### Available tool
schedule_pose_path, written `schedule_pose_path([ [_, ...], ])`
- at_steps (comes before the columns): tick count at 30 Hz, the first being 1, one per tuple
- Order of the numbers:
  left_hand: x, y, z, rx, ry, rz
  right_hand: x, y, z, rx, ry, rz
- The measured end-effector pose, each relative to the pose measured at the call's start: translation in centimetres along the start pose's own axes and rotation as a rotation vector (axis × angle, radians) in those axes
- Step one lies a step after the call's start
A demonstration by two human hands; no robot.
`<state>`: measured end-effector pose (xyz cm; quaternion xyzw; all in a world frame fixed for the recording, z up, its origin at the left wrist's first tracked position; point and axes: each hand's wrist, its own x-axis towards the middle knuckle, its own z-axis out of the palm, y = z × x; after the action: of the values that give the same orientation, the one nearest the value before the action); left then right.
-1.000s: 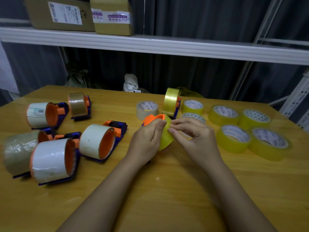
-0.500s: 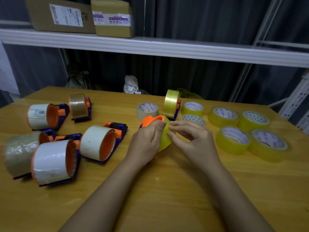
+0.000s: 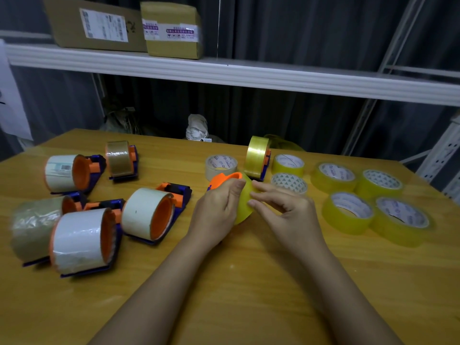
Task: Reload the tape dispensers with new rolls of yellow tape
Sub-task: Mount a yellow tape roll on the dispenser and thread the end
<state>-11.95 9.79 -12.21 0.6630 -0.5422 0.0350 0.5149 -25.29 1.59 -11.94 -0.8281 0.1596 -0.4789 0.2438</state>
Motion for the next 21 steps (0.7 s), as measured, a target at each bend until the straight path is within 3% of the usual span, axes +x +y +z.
schedule_pose_path([
  [21, -0.1, 0.7, 0.0, -0.001, 0.015, -0.027, -0.1, 0.0, 1.9, -0.298, 0.08, -0.194],
])
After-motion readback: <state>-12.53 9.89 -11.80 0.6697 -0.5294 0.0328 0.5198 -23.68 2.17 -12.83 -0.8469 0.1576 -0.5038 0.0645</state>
